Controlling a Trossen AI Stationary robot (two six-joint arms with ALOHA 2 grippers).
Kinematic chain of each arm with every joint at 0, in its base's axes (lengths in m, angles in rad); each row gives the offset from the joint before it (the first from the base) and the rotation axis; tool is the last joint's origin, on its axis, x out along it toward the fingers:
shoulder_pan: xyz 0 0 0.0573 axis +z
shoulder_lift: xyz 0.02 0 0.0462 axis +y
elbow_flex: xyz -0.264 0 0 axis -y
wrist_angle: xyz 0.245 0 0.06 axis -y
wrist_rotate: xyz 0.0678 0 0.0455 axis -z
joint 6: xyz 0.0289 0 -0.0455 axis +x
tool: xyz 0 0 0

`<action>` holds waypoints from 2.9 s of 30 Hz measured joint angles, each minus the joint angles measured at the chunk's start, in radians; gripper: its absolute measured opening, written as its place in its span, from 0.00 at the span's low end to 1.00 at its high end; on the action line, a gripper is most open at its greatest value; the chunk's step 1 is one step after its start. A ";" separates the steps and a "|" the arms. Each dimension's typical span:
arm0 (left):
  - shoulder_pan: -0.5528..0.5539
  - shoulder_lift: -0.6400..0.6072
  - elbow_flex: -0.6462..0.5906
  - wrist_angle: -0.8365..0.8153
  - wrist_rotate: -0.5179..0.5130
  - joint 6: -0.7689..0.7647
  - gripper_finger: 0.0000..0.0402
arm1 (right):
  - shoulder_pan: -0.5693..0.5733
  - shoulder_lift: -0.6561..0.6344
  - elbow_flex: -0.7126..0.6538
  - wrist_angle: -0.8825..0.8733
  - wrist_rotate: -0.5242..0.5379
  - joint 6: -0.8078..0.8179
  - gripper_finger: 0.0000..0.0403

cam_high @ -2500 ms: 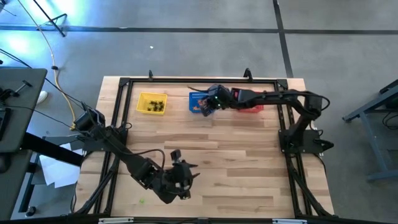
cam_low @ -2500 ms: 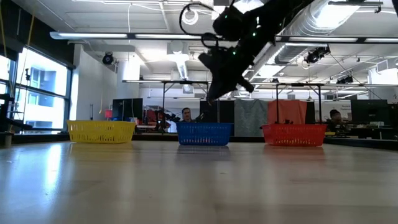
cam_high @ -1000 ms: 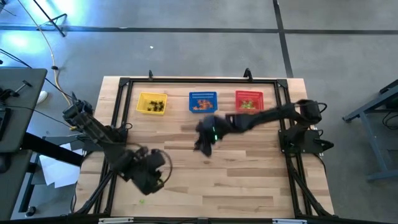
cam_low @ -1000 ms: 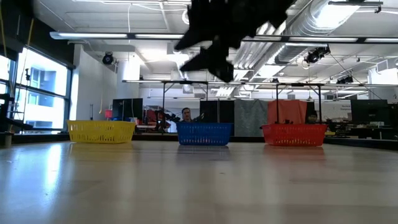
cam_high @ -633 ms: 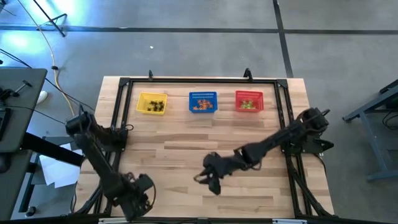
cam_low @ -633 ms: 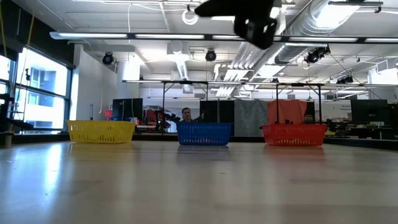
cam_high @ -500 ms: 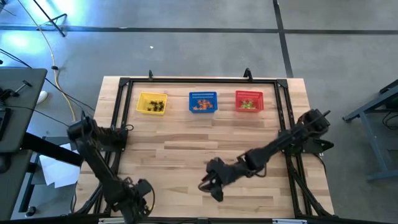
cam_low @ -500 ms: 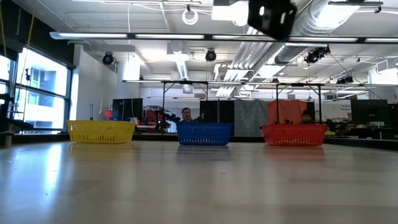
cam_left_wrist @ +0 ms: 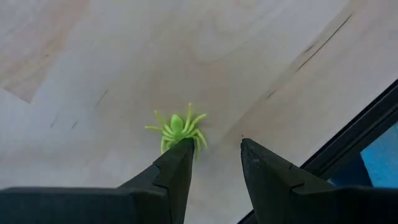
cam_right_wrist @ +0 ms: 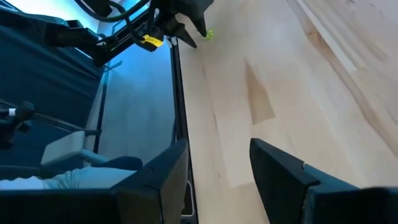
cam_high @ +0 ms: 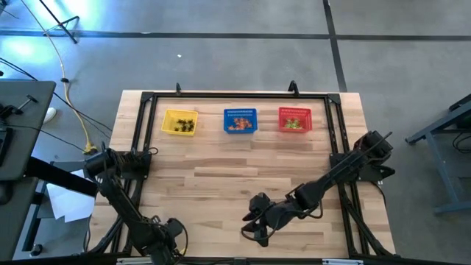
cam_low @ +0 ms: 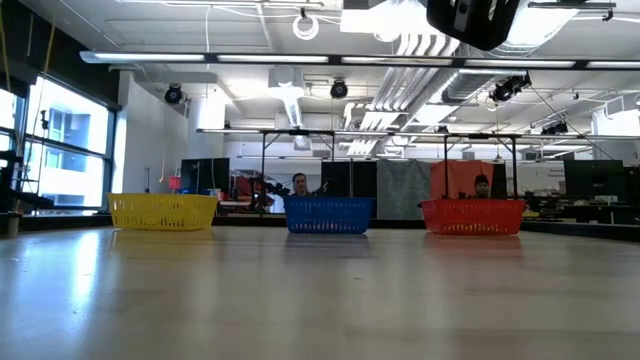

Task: Sort Halloween decoration
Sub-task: Put the green spider toy into the red basket

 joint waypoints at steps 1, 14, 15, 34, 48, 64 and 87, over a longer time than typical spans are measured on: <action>0.000 0.003 0.000 -0.001 0.000 0.000 0.32 | 0.000 0.000 0.000 0.000 0.005 -0.001 0.42; 0.009 0.004 -0.003 -0.002 -0.001 -0.009 0.20 | -0.002 0.000 0.000 0.001 0.015 -0.023 0.42; 0.010 0.004 -0.003 -0.005 0.000 -0.008 0.15 | -0.002 0.000 0.000 0.001 0.016 -0.024 0.42; 0.016 -0.037 0.058 -0.075 -0.034 0.044 0.00 | -0.002 0.000 0.000 0.000 0.044 -0.030 0.42; 0.102 -0.157 0.252 -0.197 -0.385 0.381 0.00 | -0.069 0.000 0.000 0.001 0.074 -0.132 0.42; 0.281 -0.197 0.299 -0.201 -0.504 0.814 0.00 | -0.118 0.003 0.002 0.243 0.131 -0.393 0.42; 0.419 -0.197 0.299 -0.141 -0.494 1.030 0.00 | -0.158 0.004 0.002 0.186 0.127 -0.557 0.42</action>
